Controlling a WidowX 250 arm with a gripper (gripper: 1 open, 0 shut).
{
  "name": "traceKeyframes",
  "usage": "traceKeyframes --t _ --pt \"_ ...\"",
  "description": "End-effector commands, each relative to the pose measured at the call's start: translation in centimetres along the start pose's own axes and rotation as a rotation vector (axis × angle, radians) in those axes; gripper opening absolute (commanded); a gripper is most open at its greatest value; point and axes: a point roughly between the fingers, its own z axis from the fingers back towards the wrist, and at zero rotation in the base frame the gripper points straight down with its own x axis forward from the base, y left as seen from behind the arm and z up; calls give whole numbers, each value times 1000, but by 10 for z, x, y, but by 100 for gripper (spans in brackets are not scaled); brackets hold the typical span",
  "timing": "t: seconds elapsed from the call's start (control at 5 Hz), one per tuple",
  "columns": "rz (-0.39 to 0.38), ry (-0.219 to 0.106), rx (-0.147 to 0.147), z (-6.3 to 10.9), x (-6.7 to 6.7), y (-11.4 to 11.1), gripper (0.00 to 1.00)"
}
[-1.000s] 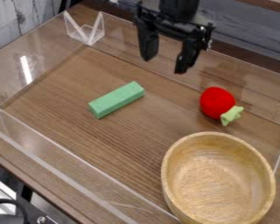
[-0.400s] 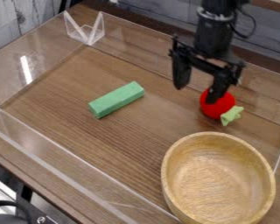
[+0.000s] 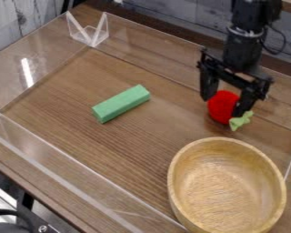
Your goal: Move the red object to the left side of the table
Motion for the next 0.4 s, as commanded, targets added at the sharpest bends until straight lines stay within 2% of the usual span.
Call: traceKeyframes --t 0.0,0.2 --pt "-9 -116 5 22 13 -1 100" --pt "1 -172 -5 34 11 1 100"
